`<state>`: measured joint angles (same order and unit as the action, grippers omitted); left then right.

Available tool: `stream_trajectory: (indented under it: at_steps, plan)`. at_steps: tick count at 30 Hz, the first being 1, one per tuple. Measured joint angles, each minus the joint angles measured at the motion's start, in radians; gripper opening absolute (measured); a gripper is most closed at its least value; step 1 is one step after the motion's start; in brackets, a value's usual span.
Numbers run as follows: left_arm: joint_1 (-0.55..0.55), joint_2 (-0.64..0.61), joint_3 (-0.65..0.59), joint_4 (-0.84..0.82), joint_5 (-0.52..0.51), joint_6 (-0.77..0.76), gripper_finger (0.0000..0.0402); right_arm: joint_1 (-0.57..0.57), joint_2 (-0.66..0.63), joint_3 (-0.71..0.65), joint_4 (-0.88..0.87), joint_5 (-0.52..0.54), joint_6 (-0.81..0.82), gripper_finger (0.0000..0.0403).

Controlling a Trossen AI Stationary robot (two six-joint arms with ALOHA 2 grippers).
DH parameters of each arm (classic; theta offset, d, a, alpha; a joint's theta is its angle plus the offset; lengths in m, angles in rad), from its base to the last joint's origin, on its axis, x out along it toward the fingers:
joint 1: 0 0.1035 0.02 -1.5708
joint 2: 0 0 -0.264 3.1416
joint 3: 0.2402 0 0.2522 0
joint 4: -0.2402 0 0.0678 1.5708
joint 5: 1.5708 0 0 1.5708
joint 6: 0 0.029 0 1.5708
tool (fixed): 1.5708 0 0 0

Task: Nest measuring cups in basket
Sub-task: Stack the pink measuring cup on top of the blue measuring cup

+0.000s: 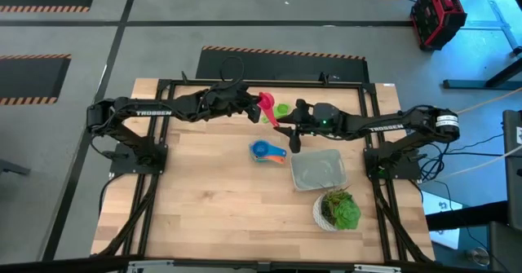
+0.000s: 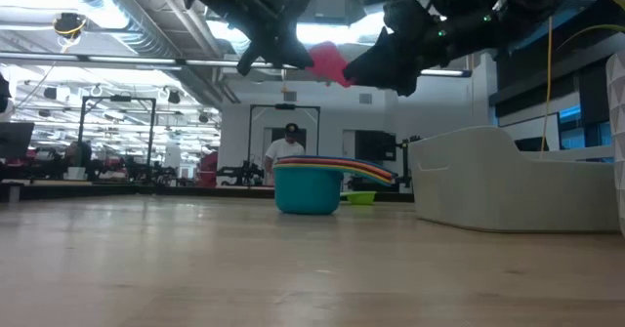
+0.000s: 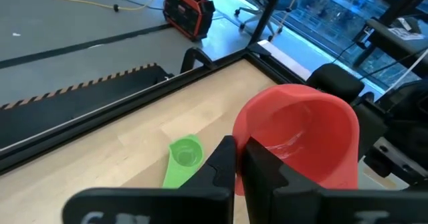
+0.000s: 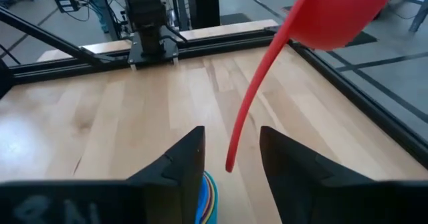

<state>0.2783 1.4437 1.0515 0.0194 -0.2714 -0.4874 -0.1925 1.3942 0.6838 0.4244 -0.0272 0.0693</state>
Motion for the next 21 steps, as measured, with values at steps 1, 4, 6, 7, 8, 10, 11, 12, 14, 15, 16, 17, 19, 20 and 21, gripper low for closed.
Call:
stream_trajectory:
  at_steps: [1, 4, 6, 7, 8, 10, 11, 12, 14, 15, 16, 17, 19, 20, 21]
  plan:
    - [0.0, 0.0, 0.0, 0.0, 0.0, 0.0, 0.0003, 0.0, 0.003, 0.0, 0.004, 0.0, 0.0, 0.0141]
    - [0.0, 0.0, 0.0, 0.0, 0.0, 0.0, 0.0003, 0.0, 0.005, 0.0, 0.006, 0.0, 0.0, 0.0129]
    - [0.0, 0.0, 0.0, 0.0, 0.0, 0.0, 0.0003, 0.0, 0.005, 0.0, 0.006, 0.0, 0.004, 0.0115]
    - [0.0, 0.0, 0.0, 0.0, 0.0, 0.0, 0.0003, 0.0, 0.005, 0.0, 0.006, 0.0, 0.005, 0.0104]
    - [0.0, 0.0, 0.0, 0.0, 0.0, 0.0, 0.0003, 0.0, 0.005, 0.0, 0.006, 0.0, 0.005, 0.0092]
    - [0.0, 0.0, 0.0, 0.0, 0.0, 0.0, 0.0003, 0.0, 0.005, 0.0, 0.006, 0.0, 0.005, 0.0061]
    - [0.0, 0.0, 0.0, 0.0, 0.0, 0.0, 0.0004, 0.0, 0.005, 0.0, 0.006, 0.001, 0.004, 0.0043]
    - [0.0, 0.0, 0.0, 0.0, 0.0, 0.0, 0.0004, 0.0, 0.005, 0.0, 0.006, 0.005, 0.005, 0.0027]
    - [0.0, 0.0, 0.0, -0.001, -0.005, 0.0, 0.0005, -0.001, 0.005, 0.0, 0.003, 0.007, 0.005, 0.0012]
    - [0.0, 0.0, 0.0, -0.001, -0.004, 0.0, 0.0005, -0.001, 0.005, 0.0, 0.003, 0.007, 0.005, 0.0013]
    - [0.0, 0.0, 0.0, -0.001, 0.0, 0.0, 0.0005, -0.001, 0.005, 0.0, 0.003, 0.007, 0.006, 0.0015]
    - [0.0, 0.0, 0.0, -0.001, 0.0, 0.0, 0.0005, -0.001, 0.005, 0.0, 0.003, 0.007, 0.008, 0.0017]
    - [0.0, 0.0, 0.0, -0.002, -0.003, 0.0, 0.0005, 0.0, 0.005, 0.0, 0.003, 0.005, 0.014, 0.0017]
    - [0.0, 0.0, 0.0, -0.002, -0.002, 0.0, 0.0006, 0.0, 0.005, 0.0, 0.003, 0.005, 0.016, 0.0015]
    - [0.0, 0.0, 0.0, -0.002, -0.002, 0.0, 0.0007, 0.0, 0.005, 0.0, 0.003, 0.005, 0.016, 0.0012]
